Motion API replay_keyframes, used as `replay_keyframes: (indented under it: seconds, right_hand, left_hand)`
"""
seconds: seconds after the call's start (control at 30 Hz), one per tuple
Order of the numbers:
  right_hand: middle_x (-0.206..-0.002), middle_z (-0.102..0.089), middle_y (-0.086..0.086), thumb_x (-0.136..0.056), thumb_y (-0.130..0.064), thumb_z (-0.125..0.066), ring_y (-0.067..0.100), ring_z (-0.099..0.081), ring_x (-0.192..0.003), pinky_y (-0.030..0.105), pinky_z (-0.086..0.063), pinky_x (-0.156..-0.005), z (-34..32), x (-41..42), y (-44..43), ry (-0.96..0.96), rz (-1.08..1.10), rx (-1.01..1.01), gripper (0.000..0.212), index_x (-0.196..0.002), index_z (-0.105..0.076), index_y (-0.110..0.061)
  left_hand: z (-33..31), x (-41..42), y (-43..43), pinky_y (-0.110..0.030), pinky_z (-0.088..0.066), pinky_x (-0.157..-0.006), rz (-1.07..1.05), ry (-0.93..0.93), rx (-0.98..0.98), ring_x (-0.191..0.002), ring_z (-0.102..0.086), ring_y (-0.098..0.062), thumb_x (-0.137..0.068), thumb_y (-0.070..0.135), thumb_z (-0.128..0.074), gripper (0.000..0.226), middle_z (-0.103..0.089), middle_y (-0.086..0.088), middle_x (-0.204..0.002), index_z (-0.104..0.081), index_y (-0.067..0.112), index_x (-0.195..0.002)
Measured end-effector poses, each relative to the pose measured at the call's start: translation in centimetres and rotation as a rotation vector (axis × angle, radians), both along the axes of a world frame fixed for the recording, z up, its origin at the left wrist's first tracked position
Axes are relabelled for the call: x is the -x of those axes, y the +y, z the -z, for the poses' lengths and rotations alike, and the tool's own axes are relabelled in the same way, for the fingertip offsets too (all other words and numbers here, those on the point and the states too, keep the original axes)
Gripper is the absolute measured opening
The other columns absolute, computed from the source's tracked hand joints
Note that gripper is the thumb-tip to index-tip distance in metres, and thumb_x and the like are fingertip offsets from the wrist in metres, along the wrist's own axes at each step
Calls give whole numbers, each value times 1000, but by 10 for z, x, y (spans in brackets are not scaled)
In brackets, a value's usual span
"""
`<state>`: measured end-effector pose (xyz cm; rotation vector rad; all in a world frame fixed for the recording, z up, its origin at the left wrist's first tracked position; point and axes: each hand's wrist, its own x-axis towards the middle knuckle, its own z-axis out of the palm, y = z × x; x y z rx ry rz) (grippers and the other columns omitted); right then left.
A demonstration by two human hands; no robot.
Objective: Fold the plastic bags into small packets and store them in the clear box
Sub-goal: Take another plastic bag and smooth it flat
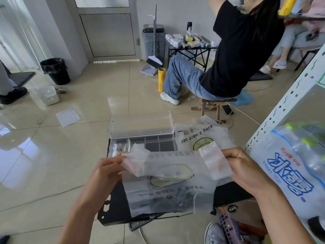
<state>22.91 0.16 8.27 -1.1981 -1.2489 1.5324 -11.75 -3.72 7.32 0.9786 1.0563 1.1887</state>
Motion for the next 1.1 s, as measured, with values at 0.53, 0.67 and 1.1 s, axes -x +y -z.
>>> replay_keyframes:
  seconds: [0.53,0.67,1.1]
  right_hand:
    - [-114,-75,21,-90,-19,-49,36,-68,-115,52,-45,-102,10,-2,11,-13,-69,-20,39,-106,-80,-3]
    - [-107,-80,7,-89,-4,-72,24,-73,-108,38,-51,-98,6,1,11,-173,-74,-85,22,-104,-82,-16]
    - [-108,-72,14,-85,17,-64,26,-67,-99,29,-51,-91,6,10,22,-10,-32,-47,54,-124,-73,-19]
  left_hand:
    - [-3,-3,1,-35,-54,-91,-62,312,-34,-111,-72,-22,-87,-18,-65,32,-78,-2,-115,-81,8,-97]
    - [0,1,3,-25,-54,-83,-23,341,-92,-106,-70,-23,-84,-22,-65,43,-77,-1,-117,-79,15,-100]
    - [13,7,12,-49,-55,-98,48,208,104,-105,-74,-39,-78,34,-87,43,-78,-19,-108,-79,3,-106]
